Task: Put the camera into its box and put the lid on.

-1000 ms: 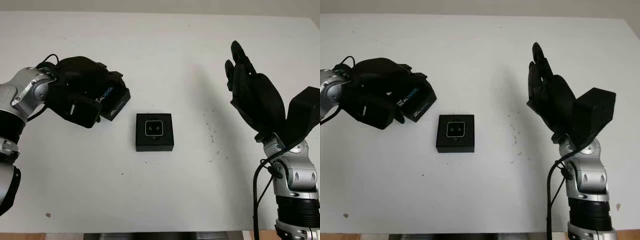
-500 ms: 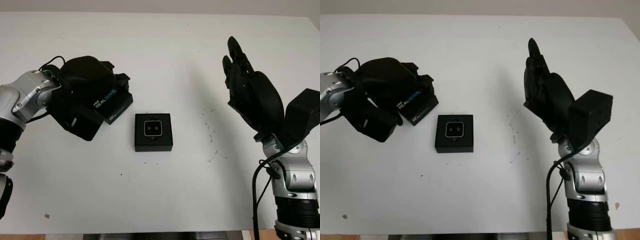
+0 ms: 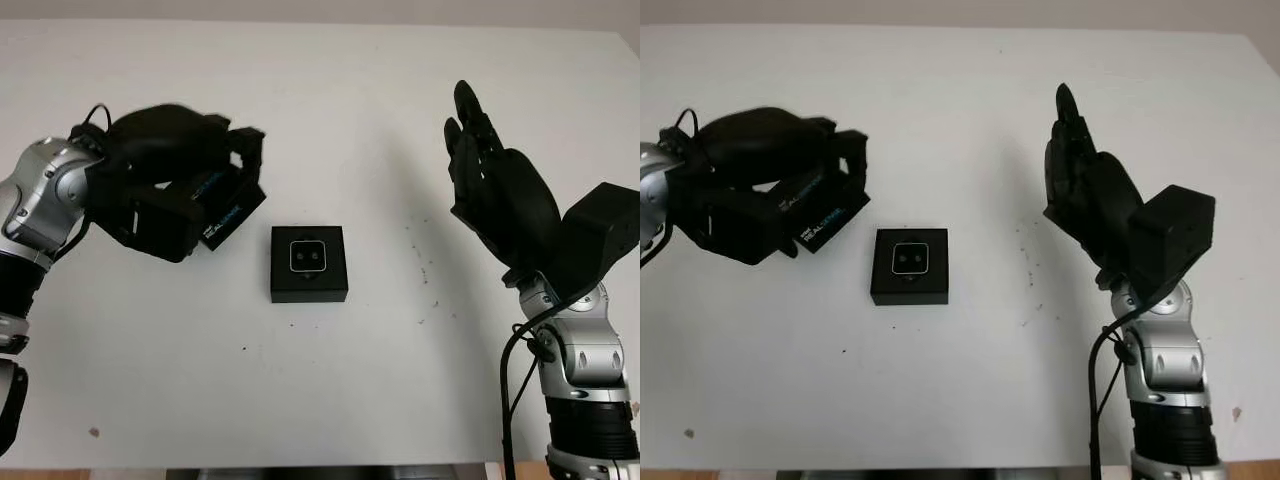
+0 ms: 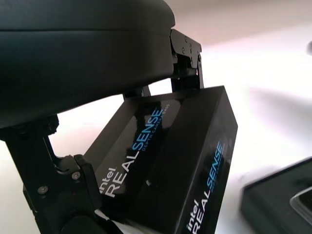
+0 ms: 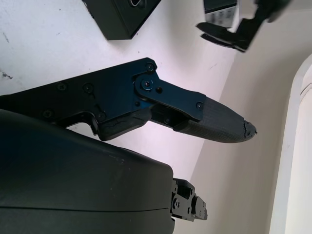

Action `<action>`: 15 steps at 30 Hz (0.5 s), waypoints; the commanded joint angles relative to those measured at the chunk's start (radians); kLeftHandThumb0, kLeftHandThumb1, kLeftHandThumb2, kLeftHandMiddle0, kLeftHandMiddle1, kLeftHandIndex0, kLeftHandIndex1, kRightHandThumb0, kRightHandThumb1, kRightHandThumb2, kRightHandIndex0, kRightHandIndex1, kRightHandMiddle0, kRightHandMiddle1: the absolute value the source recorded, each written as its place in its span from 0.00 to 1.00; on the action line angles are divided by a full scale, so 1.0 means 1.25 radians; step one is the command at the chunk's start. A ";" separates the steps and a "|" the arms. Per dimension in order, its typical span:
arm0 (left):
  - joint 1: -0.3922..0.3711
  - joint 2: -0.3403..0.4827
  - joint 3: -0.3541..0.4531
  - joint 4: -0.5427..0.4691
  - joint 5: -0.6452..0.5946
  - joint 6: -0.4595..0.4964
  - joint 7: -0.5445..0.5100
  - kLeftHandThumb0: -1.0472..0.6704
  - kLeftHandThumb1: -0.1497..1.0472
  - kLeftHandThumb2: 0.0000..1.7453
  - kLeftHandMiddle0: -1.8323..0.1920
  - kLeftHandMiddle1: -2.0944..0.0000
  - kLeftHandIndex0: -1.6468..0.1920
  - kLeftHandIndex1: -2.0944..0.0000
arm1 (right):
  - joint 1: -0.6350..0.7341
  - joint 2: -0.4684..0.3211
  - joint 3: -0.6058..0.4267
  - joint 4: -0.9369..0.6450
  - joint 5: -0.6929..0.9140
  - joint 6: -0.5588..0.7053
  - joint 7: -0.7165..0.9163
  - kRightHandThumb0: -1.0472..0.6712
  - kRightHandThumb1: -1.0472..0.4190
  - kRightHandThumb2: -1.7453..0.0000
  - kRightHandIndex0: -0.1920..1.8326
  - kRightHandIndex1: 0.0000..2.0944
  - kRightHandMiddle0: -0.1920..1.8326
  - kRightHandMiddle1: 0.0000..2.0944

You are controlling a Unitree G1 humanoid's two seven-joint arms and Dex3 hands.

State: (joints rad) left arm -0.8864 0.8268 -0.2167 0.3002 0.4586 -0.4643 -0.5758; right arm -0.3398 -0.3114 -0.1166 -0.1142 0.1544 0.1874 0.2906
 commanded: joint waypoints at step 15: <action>0.020 0.001 0.009 -0.157 -0.071 -0.030 -0.104 0.36 1.00 0.21 0.37 0.00 0.55 0.00 | 0.009 0.005 0.009 0.002 -0.019 -0.011 -0.008 0.18 0.00 0.56 0.00 0.01 0.00 0.01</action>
State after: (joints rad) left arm -0.8658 0.8201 -0.1985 0.1297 0.3665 -0.4845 -0.6989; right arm -0.3391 -0.3067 -0.1051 -0.1072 0.1318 0.1816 0.2817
